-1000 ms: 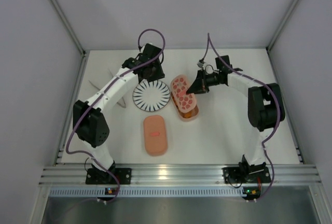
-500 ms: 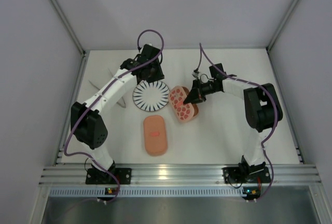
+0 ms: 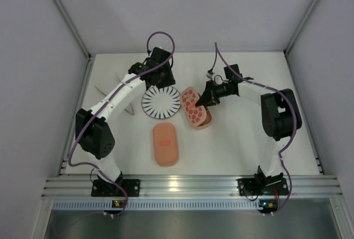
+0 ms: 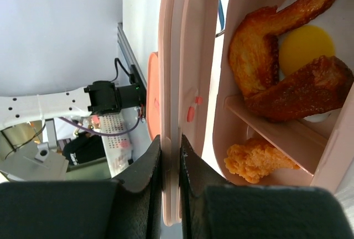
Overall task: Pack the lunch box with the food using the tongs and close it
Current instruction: Close the box lid on the packing box.
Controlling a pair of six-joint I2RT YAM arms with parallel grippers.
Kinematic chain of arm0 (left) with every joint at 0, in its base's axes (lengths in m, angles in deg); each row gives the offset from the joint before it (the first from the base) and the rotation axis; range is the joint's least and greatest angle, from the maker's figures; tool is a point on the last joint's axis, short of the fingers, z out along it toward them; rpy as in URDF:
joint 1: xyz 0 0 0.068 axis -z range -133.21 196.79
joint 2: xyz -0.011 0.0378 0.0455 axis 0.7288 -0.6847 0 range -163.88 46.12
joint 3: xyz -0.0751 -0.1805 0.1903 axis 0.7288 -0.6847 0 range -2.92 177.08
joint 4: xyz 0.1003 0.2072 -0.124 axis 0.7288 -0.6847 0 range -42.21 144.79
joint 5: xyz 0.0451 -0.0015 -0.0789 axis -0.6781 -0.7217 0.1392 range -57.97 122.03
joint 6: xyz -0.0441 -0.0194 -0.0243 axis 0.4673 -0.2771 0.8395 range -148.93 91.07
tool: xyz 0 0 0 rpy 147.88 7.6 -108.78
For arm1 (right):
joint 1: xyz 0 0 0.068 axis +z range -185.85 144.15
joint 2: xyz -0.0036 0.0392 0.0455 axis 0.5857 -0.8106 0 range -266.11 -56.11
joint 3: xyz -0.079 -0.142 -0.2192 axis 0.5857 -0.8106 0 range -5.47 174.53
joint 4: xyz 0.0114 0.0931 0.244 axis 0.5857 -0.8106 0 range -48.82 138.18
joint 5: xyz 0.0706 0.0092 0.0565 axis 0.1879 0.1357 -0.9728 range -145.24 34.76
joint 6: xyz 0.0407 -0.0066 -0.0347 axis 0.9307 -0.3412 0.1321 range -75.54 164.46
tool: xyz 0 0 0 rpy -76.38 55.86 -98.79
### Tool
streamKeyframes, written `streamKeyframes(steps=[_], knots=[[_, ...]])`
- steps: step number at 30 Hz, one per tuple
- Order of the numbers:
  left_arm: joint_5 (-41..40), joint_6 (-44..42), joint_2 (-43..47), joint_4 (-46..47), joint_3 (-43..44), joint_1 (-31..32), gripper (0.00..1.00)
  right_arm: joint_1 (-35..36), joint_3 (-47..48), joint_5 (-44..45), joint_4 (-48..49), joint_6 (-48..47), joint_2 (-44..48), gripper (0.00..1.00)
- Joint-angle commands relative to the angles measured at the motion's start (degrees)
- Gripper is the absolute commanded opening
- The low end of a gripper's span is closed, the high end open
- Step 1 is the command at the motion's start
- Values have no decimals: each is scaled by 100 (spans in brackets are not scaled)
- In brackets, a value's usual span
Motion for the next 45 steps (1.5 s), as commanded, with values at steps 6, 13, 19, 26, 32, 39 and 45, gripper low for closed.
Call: streamKeyframes(steps=[6, 13, 19, 26, 32, 39, 45], knots=[[29, -107, 62, 148, 49, 4, 37, -133, 288, 8, 463, 122, 241, 0], [73, -169, 1, 130, 111, 4, 37, -169, 253, 69, 428, 60, 189, 0], [109, -195, -17, 122, 111, 13, 38, -186, 244, 52, 200, -151, 127, 0], [126, -213, -17, 139, 102, 13, 38, -177, 174, 131, 68, -300, 83, 0], [152, -213, -17, 139, 93, 13, 38, -177, 156, 218, -2, -379, 66, 0], [170, -213, -26, 139, 84, 13, 38, -177, 139, 183, -169, -546, 48, 0], [205, -195, -35, 139, 93, 13, 38, -177, 130, 280, -441, -775, 57, 0]])
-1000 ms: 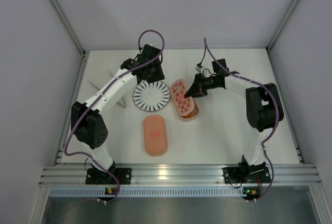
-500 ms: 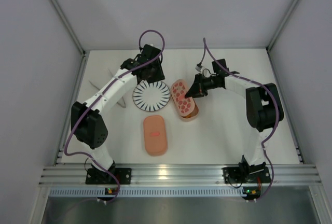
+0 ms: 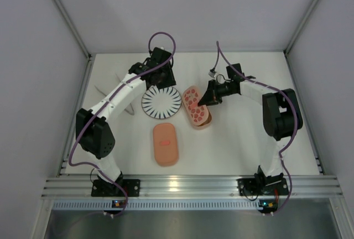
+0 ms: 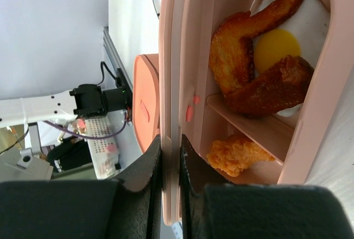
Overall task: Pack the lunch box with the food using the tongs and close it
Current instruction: Close the box lid on the packing box.
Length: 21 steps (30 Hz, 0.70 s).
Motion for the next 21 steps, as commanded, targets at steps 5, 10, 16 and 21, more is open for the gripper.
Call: streamKeyframes(steps=[5, 10, 16, 21], knots=[[55, -42, -28, 141, 111, 13, 38, -44, 45, 127, -340, -515, 57, 3], [55, -51, -37, 141, 111, 13, 38, -44, 71, 286, -541, -621, 109, 5], [90, -51, -63, 150, 120, 13, 38, -44, 141, 672, -788, -770, 188, 23], [98, -60, -81, 159, 128, 13, 38, -53, 229, 875, -955, -832, 268, 29]])
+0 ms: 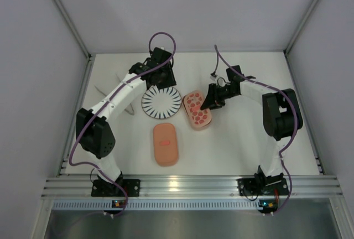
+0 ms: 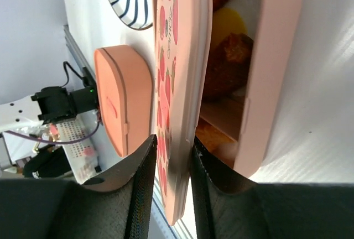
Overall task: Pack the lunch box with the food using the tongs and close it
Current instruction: Close the box lid on the packing box.
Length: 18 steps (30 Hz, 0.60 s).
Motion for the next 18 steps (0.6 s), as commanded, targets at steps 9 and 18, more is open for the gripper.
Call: streamKeyframes(steps=[9, 18], knots=[[75, -68, -85, 159, 128, 13, 38, -40, 561, 599, -526, -318, 496, 38], [75, -77, -85, 168, 120, 4, 38, -31, 1044, 1398, -1044, -433, 707, 46]])
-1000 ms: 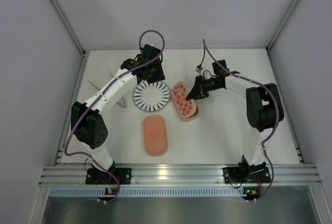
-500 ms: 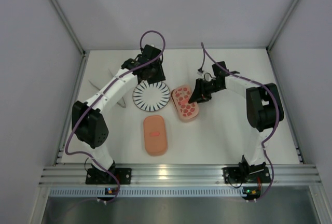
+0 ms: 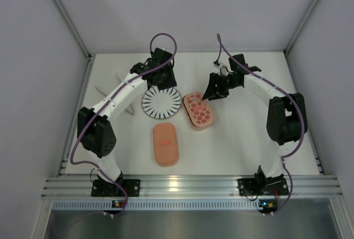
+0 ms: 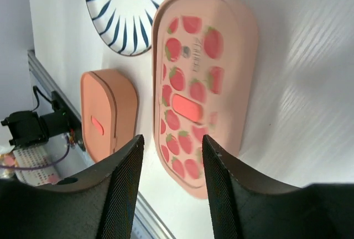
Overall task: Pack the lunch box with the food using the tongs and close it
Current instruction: Close the box lid on the packing box.
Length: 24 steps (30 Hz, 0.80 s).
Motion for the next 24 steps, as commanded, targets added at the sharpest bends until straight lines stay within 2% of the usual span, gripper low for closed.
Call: streamKeyframes(steps=[1, 9, 14, 18, 24], knots=[[-2, -62, 2, 157, 120, 13, 38, -39, 360, 411, -375, -164, 320, 46], [16, -27, -7, 140, 119, 31, 37, -31, 413, 1781, -613, 29, 417, 45], [-28, 0, -15, 69, 41, 74, 37, 13, 439, 2854, -639, 451, 356, 29], [-107, 17, -24, -106, -56, 180, 31, 136, 448, 3513, -736, 600, 250, 18], [-151, 96, 20, -116, -521, 329, 26, 470, 422, 3856, -789, 618, 66, 14]])
